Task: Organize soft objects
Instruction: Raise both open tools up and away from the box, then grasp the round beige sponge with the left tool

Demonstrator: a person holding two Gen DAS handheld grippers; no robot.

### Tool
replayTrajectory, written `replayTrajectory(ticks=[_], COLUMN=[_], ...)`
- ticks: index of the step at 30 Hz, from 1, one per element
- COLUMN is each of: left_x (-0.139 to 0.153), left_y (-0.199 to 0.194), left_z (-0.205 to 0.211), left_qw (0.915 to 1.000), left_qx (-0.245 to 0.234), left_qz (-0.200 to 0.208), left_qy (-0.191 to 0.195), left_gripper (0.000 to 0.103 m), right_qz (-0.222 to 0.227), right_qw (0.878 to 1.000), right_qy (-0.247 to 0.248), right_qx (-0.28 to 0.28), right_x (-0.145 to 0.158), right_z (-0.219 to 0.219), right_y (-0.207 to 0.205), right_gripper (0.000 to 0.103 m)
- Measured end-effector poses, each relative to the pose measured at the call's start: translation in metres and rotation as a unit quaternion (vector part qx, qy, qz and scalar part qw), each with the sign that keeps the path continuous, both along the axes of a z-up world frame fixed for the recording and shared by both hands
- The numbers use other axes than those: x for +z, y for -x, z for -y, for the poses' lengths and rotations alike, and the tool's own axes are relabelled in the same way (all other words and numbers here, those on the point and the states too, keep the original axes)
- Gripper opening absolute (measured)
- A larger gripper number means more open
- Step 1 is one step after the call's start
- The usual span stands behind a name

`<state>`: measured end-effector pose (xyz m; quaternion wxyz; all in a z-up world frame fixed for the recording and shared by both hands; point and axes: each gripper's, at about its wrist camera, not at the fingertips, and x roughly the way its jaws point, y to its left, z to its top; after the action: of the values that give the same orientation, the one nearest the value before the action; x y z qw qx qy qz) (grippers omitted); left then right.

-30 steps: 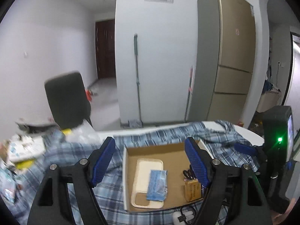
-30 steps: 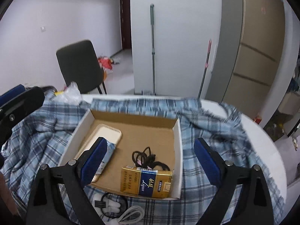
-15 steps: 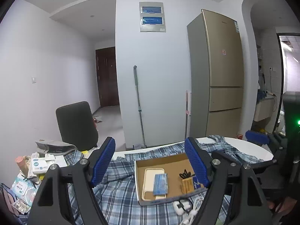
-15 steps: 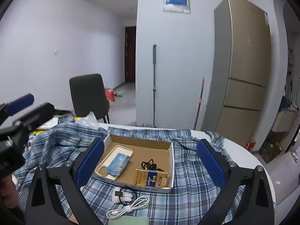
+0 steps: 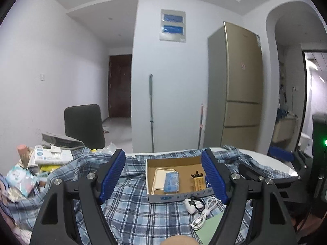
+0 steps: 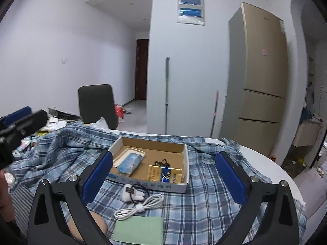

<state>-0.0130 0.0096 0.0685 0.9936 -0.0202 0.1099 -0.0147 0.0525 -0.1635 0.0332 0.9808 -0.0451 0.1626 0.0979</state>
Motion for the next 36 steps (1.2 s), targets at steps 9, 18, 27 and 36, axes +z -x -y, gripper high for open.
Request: replayTrajectory(ticks=[9, 18, 27, 36], left_x=[-0.050, -0.077, -0.077, -0.108], left_y=[-0.003, -0.017, -0.027, -0.048], left_z=[0.002, 0.007, 0.002, 0.011], left_qw=[0.9996, 0.9988, 0.9949, 0.9621], left_qx=[0.013, 0.007, -0.029, -0.123], left_qz=[-0.001, -0.033, -0.095, -0.242], left_qy=[-0.024, -0.035, -0.018, -0.025], left_gripper=[0.098, 0.103, 0.103, 0.100], right_qz=[0.009, -0.011, -0.019, -0.027], right_qw=[0.999, 0.999, 0.999, 0.999], right_qy=[0.009, 0.008, -0.011, -0.008], right_qx=[-0.038, -0.037, -0.035, -0.031], right_x=[-0.037, -0.049, -0.048, -0.048], right_z=[0.009, 0.011, 0.018, 0.015], right_y=[-0.005, -0.008, -0.009, -0.011], right_gripper=[0.102, 0.102, 0.103, 0.103])
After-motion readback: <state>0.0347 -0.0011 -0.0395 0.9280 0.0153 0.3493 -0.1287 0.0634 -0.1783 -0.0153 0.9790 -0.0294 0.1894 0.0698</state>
